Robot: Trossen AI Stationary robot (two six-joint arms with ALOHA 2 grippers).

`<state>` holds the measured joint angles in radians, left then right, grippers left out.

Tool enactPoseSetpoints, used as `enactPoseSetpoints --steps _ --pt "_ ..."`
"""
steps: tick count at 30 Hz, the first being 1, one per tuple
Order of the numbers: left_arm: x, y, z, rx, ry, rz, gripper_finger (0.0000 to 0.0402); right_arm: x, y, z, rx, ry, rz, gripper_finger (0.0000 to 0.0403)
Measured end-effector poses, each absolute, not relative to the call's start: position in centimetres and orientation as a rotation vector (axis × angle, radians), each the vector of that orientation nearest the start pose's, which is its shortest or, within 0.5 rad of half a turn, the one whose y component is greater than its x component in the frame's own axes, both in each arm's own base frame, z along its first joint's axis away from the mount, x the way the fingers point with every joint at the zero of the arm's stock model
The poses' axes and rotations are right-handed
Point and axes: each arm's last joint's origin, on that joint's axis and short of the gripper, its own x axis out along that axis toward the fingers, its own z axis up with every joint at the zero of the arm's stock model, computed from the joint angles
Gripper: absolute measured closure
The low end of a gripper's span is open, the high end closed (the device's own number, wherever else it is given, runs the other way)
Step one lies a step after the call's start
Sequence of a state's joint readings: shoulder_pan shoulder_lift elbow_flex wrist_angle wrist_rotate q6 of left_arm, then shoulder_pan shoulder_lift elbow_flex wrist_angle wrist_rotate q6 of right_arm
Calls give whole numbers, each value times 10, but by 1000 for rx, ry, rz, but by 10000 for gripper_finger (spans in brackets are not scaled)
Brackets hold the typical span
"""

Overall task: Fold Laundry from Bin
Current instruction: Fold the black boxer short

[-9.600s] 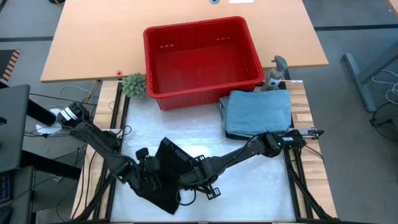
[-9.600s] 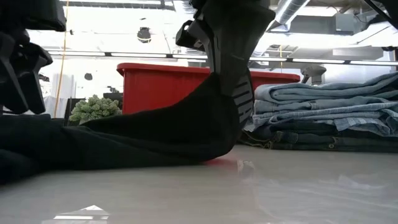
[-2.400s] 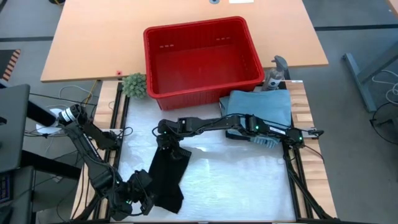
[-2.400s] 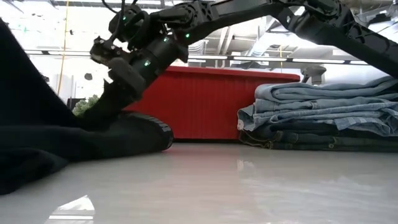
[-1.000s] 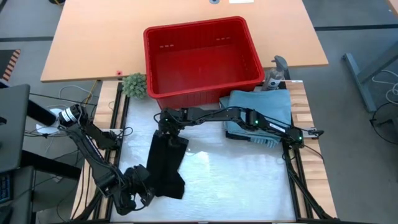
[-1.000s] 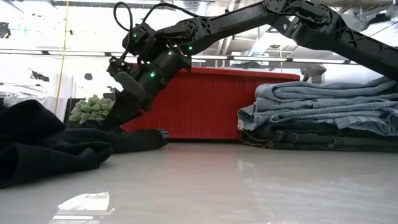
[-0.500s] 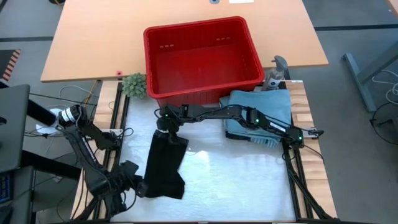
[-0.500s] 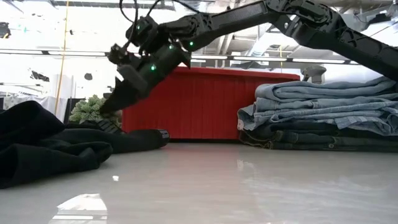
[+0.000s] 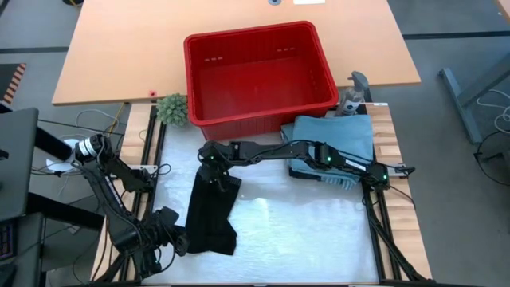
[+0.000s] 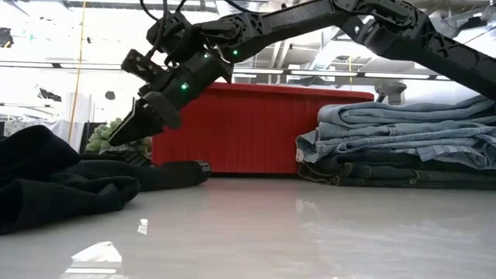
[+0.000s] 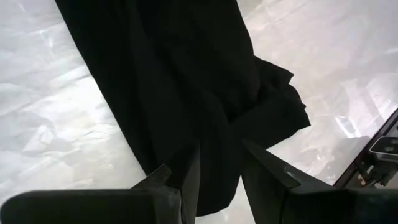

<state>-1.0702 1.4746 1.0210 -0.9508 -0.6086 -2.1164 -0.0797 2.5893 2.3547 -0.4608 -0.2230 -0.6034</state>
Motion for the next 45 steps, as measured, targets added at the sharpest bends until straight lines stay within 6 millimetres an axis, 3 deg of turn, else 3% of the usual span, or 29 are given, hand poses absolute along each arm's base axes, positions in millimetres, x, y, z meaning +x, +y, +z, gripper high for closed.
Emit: enactPoseSetpoints --steps 11,15,20,23,29,33,35,39,42,45 --pt "137 -216 220 -873 778 626 304 565 -53 172 -421 670 335 170" --pt "139 -212 211 -886 765 635 304 565 -52 171 -417 682 338 198" --pt "151 -197 207 -792 469 644 304 563 -55 179 -311 707 284 229" --pt "155 -167 199 -631 458 798 304 557 -59 209 -292 666 256 225" --pt "160 -108 192 -533 331 1033 298 509 -65 319 -291 604 193 187" --pt "150 -77 178 -638 287 1129 286 470 -64 348 -221 744 201 168" --pt "143 -68 167 -763 267 1096 278 450 -61 365 -201 790 205 166" --pt "132 -62 150 -959 216 855 264 409 -51 410 -182 769 199 166" --pt "127 -54 145 -1001 239 703 254 392 -44 424 -136 781 189 166" --pt "126 -44 153 -977 251 627 246 381 -37 430 -101 800 189 165"
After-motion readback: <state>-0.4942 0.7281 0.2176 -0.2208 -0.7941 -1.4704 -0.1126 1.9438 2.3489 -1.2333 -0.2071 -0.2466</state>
